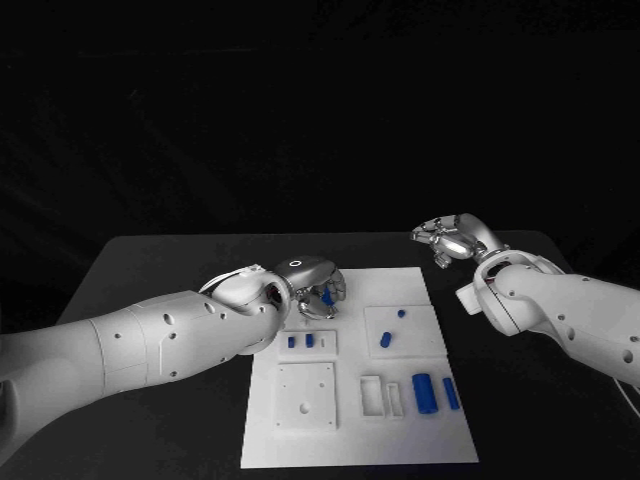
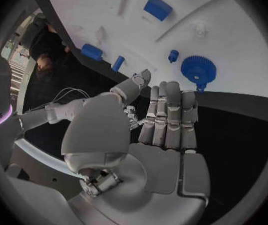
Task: Assemble the parts on the task board
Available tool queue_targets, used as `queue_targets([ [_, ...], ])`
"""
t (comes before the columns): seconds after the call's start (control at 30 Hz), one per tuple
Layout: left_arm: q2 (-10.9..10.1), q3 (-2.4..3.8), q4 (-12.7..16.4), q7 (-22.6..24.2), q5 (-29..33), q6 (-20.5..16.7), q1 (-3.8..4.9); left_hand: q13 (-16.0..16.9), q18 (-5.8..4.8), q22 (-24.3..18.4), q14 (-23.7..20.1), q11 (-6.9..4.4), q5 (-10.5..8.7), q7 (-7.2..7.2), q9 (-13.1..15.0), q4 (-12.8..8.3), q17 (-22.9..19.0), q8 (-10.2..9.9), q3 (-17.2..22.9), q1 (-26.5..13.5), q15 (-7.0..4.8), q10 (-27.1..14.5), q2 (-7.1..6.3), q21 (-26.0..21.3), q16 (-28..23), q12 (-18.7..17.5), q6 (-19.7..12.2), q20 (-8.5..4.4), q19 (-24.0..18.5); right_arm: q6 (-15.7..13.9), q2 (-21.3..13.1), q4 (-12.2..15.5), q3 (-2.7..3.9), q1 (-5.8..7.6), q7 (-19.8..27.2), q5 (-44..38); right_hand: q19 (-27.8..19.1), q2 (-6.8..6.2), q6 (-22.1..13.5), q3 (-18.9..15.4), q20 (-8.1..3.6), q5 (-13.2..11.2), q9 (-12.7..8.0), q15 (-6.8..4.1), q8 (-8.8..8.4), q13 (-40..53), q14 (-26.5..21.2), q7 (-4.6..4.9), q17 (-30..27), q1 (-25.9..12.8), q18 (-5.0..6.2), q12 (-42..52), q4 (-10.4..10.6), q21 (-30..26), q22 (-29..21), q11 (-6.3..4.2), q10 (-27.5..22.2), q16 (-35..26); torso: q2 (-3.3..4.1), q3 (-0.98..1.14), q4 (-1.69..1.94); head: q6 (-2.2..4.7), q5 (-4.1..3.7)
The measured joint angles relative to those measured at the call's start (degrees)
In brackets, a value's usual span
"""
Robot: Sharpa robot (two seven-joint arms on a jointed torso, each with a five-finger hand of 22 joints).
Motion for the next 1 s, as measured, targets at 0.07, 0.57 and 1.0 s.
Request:
queue_targets([
  [0.07,0.73,-0.05,-0.91,0.02,-1.16,0.43,-0.01,-0.15,-0.03,0.02,0.00,0.08,0.32,0.00,-0.20,0.04,0.05,-0.29,0.03,0.33,0.00,0.08,-0.21,0.00,0.00,-0.42,0.00,0.00,0.00,0.00,0.07,0.00,0.00,0.00,0.00,0.00,0.00,0.00,0.00,0.00,0.00,0.00,0.00,0.00,0.00,0.00,0.00,0.00,0.00,0.00,0.00,0.00,0.00,0.00,0.00,0.00,0.00,0.00,0.01,0.00,0.00,-0.04,-0.02],
  [0.57,3.36,-0.67,-4.17,-0.20,-5.12,2.20,-0.31,-1.98,0.81,2.45,3.90,0.15,0.87,0.51,-1.77,0.37,3.89,-1.01,0.01,1.72,-0.23,-2.28,-0.99,4.03,7.78,-4.99,-0.51,-1.02,4.13,0.03,0.44,-0.03,0.00,0.00,0.00,0.00,0.00,0.00,-0.13,0.00,0.00,0.00,0.00,-0.11,0.00,0.01,0.11,0.15,0.00,0.00,0.00,0.00,0.00,0.00,0.00,0.00,0.00,0.00,-0.03,0.00,0.10,-0.36,-0.26],
  [1.0,4.32,-0.76,-7.36,-0.10,-5.76,3.12,-1.03,-2.14,0.89,2.78,4.31,-0.20,1.09,0.30,-2.04,0.53,4.13,-1.30,0.17,1.72,-0.23,-1.87,-0.99,4.71,8.71,-5.32,-0.72,-1.13,4.65,0.05,0.57,0.06,0.00,0.00,0.00,0.01,0.00,0.00,-0.02,0.00,0.00,0.00,0.00,-0.11,0.00,-0.05,0.12,0.24,0.00,0.00,0.00,0.28,0.00,0.00,-0.01,0.00,0.00,0.00,-0.07,-0.01,0.18,-0.65,-0.32],
])
